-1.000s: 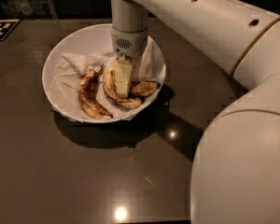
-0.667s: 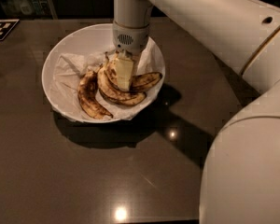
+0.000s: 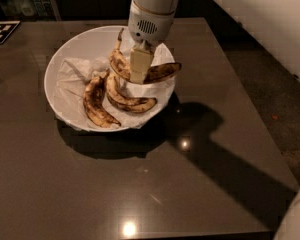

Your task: Pick banana from white bowl

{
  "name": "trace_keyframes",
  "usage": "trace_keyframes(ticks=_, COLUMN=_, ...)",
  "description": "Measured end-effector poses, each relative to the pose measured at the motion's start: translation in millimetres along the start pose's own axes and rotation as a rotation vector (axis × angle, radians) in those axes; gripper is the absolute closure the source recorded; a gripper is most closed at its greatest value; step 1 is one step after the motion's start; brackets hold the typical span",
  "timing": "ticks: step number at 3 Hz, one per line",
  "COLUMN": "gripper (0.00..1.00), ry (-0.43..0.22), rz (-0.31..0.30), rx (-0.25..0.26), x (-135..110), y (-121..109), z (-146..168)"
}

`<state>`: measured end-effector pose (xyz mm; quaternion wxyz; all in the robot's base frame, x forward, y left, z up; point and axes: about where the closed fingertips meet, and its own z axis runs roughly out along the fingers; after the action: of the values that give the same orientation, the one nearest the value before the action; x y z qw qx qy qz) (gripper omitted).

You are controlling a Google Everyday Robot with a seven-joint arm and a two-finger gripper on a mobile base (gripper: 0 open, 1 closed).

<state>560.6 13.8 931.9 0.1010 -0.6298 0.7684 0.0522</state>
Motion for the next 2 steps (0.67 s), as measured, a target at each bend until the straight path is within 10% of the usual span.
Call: trace_keyframes(ticks=2, gripper=1.00, ry=0.018, rz=-0.242, rx=0.083, x=20, y=49, z=-44)
